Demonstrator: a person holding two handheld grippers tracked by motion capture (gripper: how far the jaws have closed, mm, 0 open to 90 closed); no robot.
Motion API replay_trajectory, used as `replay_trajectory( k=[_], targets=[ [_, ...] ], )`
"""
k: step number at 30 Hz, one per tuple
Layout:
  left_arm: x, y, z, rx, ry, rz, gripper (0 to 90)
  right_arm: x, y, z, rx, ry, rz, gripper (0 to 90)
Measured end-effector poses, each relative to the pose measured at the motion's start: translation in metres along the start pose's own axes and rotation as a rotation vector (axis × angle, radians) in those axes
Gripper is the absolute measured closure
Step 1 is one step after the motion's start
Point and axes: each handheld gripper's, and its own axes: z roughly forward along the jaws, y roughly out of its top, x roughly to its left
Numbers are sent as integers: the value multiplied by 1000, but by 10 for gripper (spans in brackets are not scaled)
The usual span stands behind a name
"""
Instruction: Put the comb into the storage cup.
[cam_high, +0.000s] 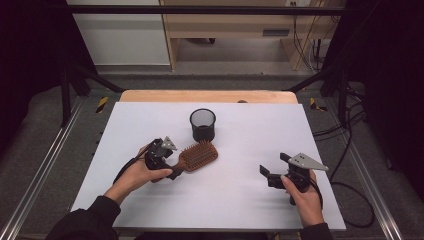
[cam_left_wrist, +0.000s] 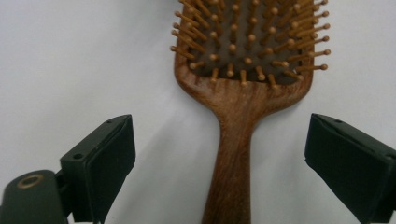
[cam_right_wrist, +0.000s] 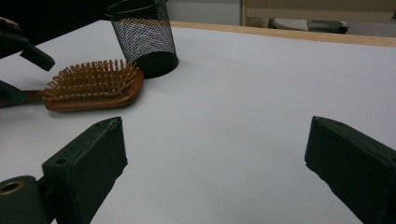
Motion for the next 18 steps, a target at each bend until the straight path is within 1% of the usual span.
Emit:
replay_trajectory(
  k=[1, 3, 5, 7, 8, 9, 10, 12, 13, 14, 16, 17, 18],
  targets=[
    [-1, 1, 0, 11, 2, 15, 90, 0, 0, 0, -1, 0, -1, 55],
    [-2, 2, 1, 16, 5, 19, 103, 0, 0, 0, -1, 0, 0, 54],
    [-3, 2, 1, 21, 2, 22, 140, -1, 0, 0, -2, -2, 0, 55],
    [-3, 2, 1, 26, 0, 24, 219, 0, 0, 0, -2, -2, 0, 55],
    [-2, 2, 1, 30, -3, 24, 219, 0, 0, 0, -1, -2, 0, 55],
    [-2, 1, 2, 38, -7, 30, 310, 0, 0, 0, 1, 1, -1, 55],
    [-2, 1, 2, 38, -7, 30, 354, 0, 0, 0, 1, 1, -1, 55],
    [-1, 0, 2, 52, -6, 31, 398, 0, 0, 0, 0, 3, -1, 55],
    [-1, 0, 3, 57, -11, 36, 398, 0, 0, 0, 0, 3, -1, 55],
    [-1, 0, 4, 62, -18, 44, 470, 0, 0, 0, -1, 4, -2, 55],
    [-1, -1, 5, 68, -23, 48, 476, 0, 0, 0, -1, 4, -1, 55],
    [-1, -1, 5, 72, -29, 53, 518, 0, 0, 0, -1, 4, 0, 55],
    [-1, -1, 6, 78, -26, 54, 532, 0, 0, 0, 1, 5, 0, 54]
  ],
)
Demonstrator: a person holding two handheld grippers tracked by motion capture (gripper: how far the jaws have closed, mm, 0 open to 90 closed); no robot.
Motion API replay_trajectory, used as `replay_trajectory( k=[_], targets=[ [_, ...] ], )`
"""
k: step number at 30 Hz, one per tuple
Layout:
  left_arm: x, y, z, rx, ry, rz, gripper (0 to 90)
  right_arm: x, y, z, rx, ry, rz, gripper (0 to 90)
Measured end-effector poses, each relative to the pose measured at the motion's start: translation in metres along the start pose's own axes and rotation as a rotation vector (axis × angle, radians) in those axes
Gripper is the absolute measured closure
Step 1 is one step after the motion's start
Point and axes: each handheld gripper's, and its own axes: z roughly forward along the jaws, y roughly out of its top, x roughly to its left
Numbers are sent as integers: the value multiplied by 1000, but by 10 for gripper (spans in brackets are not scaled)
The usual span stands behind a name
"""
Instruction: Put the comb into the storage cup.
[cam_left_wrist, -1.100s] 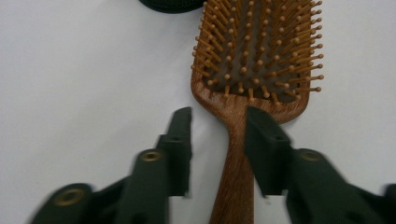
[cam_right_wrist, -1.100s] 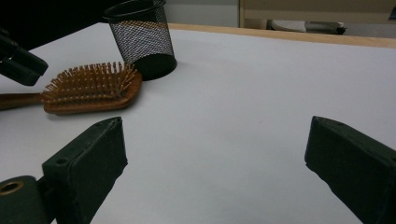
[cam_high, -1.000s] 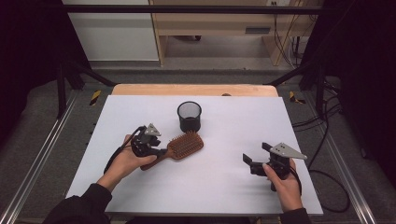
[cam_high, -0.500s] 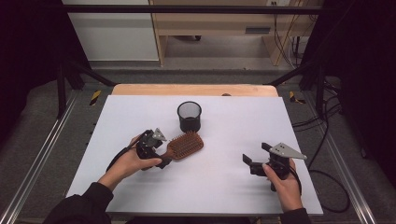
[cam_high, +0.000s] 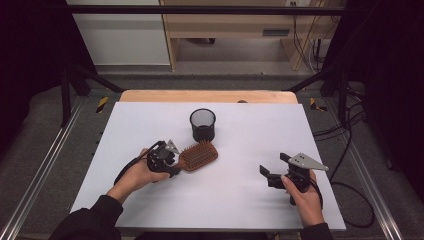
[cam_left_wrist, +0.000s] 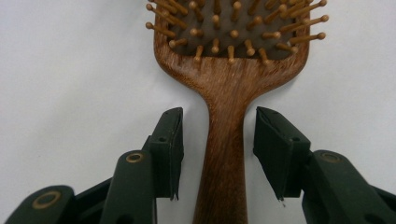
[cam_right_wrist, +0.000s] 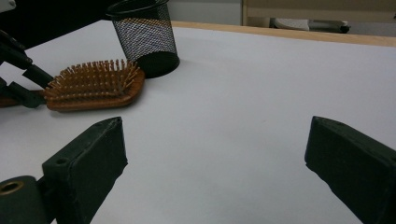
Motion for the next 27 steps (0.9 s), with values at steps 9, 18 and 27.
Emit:
replay_trajectory(
  k=[9, 18, 27],
  targets=[
    [2, 0, 1, 1, -32, -2, 635, 0, 0, 1, 3, -1, -2, 55],
    [-1, 2, 1, 25, -40, 24, 724, 1, 0, 1, 7, 4, -4, 55],
    [-2, -4, -4, 45, -45, 36, 726, 1, -1, 2, 12, 4, -4, 55]
  ],
)
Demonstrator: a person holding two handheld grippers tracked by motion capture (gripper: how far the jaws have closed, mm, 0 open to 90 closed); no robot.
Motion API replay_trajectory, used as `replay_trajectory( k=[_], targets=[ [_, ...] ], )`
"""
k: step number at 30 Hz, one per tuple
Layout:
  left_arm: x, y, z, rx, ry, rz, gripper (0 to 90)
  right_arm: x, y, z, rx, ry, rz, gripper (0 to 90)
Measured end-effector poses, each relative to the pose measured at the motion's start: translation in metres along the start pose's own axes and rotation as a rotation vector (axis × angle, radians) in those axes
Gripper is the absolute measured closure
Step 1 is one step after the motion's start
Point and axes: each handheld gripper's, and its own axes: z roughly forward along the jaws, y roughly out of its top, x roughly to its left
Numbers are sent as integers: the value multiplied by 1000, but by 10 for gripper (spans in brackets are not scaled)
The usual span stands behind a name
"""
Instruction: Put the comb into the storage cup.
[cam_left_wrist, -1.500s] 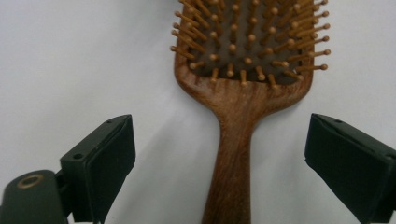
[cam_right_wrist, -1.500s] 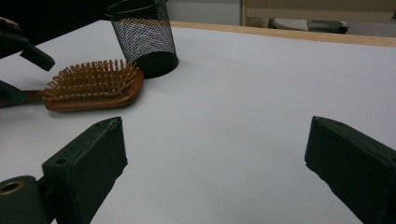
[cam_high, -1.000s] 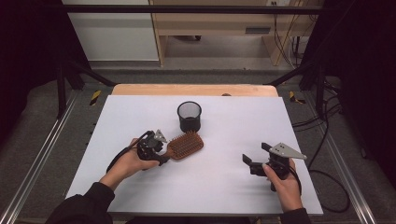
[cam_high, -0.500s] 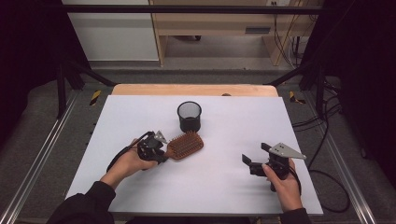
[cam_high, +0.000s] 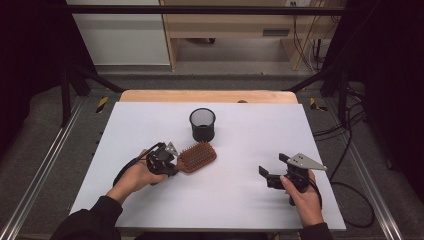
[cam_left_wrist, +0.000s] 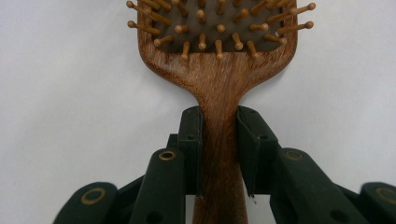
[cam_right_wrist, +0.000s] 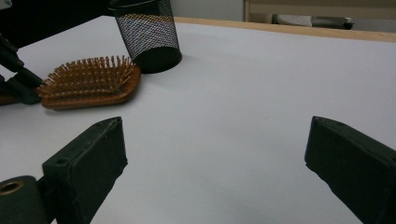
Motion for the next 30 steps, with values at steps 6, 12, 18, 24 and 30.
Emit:
replay_trajectory(
  k=[6, 12, 18, 24, 30],
  targets=[
    [0, -1, -1, 16, -8, -5, 721, 0, 0, 0, 3, 4, 0, 55],
    [1, 4, 2, 19, -17, -23, 648, 1, -1, 2, 11, 10, -2, 55],
    [-1, 3, 2, 14, -2, -14, 725, 1, -1, 2, 14, 12, 1, 55],
    [-7, 0, 1, -10, 36, -1, 727, 2, -1, 2, 16, 13, 0, 55],
    [-10, -4, -1, -33, 49, -2, 728, 1, -1, 2, 12, 15, 2, 55]
  ],
)
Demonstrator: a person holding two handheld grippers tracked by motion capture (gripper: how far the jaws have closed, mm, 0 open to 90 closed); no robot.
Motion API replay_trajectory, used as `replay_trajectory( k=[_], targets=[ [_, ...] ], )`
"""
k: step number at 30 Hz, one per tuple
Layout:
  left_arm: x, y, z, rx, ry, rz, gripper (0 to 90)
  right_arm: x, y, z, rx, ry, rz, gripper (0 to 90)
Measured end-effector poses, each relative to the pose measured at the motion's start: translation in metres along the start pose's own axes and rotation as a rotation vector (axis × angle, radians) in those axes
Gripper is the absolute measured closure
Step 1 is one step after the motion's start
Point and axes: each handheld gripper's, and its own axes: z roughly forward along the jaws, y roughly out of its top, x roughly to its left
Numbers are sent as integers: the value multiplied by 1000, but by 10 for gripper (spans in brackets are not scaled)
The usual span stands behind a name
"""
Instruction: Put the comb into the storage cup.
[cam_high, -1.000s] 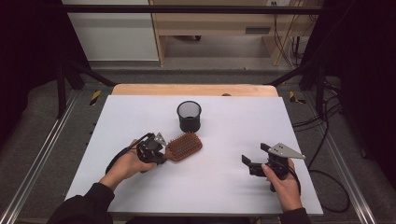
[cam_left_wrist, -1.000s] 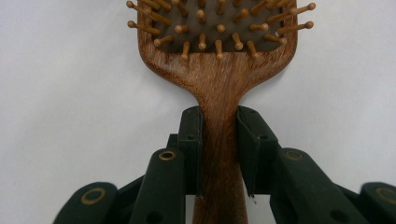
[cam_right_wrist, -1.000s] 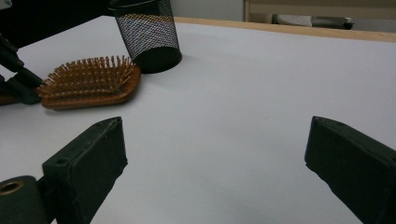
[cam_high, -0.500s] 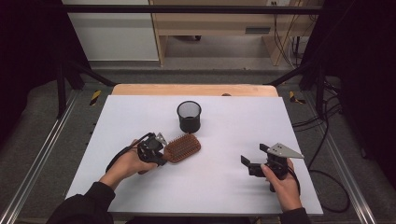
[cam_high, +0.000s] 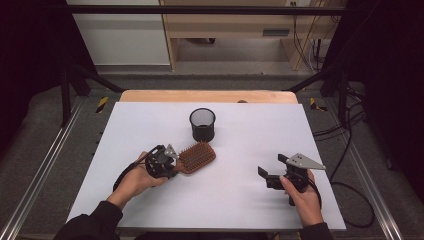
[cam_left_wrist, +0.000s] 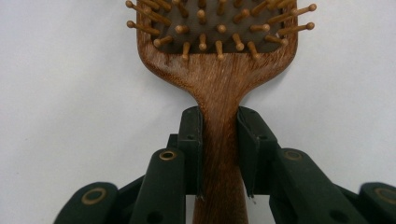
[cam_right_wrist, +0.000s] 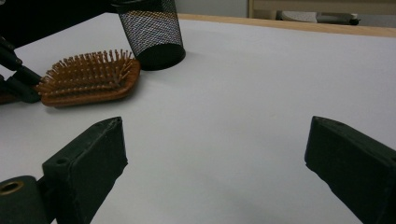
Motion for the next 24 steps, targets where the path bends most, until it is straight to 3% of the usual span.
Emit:
replay_trajectory(
  k=[3, 5, 7, 8, 10, 11, 12, 13, 15, 16, 19, 20, 24],
  targets=[
    [-3, -1, -6, -30, 19, 7, 728, 0, 0, 0, -2, 1, 2, 55],
    [-5, -1, -16, -93, 40, -3, 728, 1, 1, 0, -7, 4, 6, 55],
    [-6, -2, -18, -111, 45, -8, 728, 3, 2, -1, -17, 7, 11, 55],
    [-10, -3, -25, -177, 77, -19, 728, 5, 3, -1, -25, 14, 14, 55],
    [-13, -4, -30, -230, 93, -32, 728, 11, 5, 0, -40, 37, 27, 56],
    [-13, -4, -30, -230, 93, -32, 728, 13, 6, 1, -46, 48, 35, 56],
    [-17, -5, -33, -268, 107, -37, 728, 13, 6, 1, -46, 48, 35, 56],
    [-20, -5, -35, -296, 122, -44, 728, 21, 8, 5, -58, 87, 55, 56],
    [-25, -7, -38, -350, 140, -53, 728, 25, 9, 8, -66, 104, 62, 56],
    [-28, -9, -39, -400, 148, -68, 728, 34, 12, 13, -77, 138, 75, 56],
    [-30, -9, -40, -418, 169, -61, 728, 42, 15, 17, -88, 168, 92, 54],
    [-31, -12, -42, -446, 187, -65, 728, 50, 18, 20, -101, 194, 104, 53],
    [-32, -17, -43, -488, 197, -85, 728, 63, 24, 27, -120, 244, 129, 49]
  ],
)
